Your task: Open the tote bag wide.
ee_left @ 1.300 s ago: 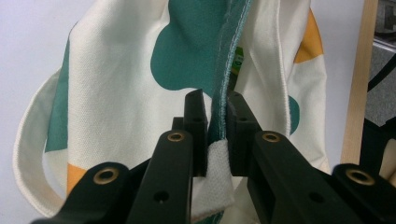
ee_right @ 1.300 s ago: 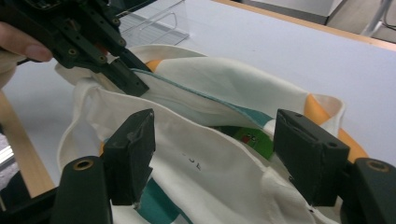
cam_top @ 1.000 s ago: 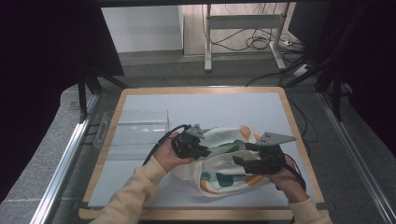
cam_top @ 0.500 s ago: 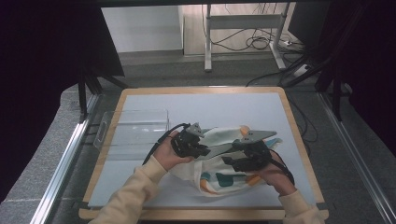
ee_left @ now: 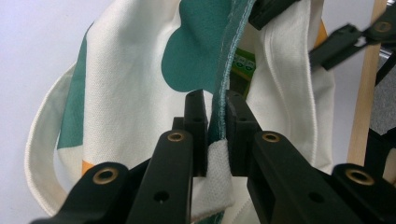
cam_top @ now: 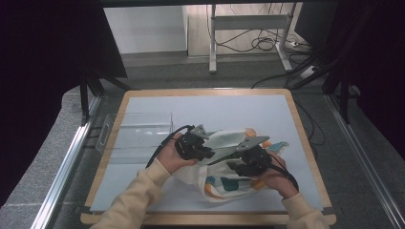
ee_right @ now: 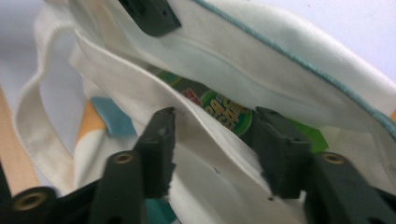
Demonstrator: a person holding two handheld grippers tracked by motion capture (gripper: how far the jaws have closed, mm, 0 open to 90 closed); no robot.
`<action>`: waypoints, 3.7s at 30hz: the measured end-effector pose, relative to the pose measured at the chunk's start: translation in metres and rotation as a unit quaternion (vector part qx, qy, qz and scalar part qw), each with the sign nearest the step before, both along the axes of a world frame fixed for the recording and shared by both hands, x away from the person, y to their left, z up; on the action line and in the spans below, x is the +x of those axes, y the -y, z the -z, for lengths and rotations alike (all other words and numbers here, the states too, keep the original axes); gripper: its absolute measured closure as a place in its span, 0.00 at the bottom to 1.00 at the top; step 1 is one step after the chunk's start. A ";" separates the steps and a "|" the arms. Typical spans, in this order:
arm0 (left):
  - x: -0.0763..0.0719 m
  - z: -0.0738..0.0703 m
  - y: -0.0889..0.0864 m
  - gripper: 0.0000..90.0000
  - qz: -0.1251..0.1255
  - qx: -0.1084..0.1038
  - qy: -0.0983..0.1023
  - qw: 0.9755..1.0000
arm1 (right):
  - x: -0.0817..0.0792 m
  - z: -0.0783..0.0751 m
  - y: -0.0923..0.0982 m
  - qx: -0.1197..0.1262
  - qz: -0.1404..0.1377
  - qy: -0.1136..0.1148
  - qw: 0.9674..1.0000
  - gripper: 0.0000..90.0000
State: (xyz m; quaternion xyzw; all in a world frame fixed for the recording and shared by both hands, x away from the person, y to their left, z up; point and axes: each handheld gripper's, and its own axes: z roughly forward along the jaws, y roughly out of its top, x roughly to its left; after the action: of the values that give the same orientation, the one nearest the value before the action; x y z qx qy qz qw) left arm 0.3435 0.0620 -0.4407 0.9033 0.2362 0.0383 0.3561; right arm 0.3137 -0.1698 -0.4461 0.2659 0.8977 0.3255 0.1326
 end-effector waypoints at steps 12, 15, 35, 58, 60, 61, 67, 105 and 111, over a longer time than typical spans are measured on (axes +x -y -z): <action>0.004 -0.001 -0.002 0.92 -0.014 0.000 0.010 1.000 | -0.001 0.001 0.006 -0.012 0.000 -0.009 1.000 0.88; 0.005 -0.003 -0.002 0.92 -0.018 0.003 0.012 1.000 | -0.002 0.001 0.007 -0.013 -0.003 -0.010 1.000 0.90; 0.022 -0.006 -0.006 0.92 -0.056 -0.017 0.010 0.998 | -0.006 0.000 0.018 0.008 -0.015 -0.018 1.000 0.91; 0.044 -0.001 -0.012 0.92 -0.095 -0.018 -0.003 0.995 | -0.018 0.009 0.027 0.021 -0.031 -0.037 0.999 0.91; 0.046 -0.001 -0.013 0.92 -0.098 -0.017 -0.004 0.995 | -0.019 0.011 0.029 0.023 -0.032 -0.040 0.998 0.91; 0.047 0.000 -0.014 0.92 -0.100 -0.018 -0.005 0.995 | -0.020 0.011 0.029 0.024 -0.032 -0.042 0.998 0.91; 0.054 0.003 -0.016 0.92 -0.110 -0.016 -0.007 0.994 | -0.027 0.016 0.032 0.021 -0.040 -0.045 0.998 0.91; 0.066 0.009 -0.031 0.90 -0.132 -0.039 -0.013 0.990 | -0.044 0.044 0.046 0.022 -0.055 -0.071 0.996 0.85; 0.047 -0.004 -0.030 0.74 -0.106 -0.052 0.005 0.993 | -0.044 0.041 0.045 0.035 -0.067 -0.071 0.995 0.67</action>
State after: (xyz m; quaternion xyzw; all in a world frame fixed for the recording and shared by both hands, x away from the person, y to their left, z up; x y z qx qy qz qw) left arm 0.3905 0.0917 -0.4362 0.8532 0.3300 0.0681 0.3980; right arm 0.2695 -0.2145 -0.4870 0.2325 0.9084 0.3454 0.0372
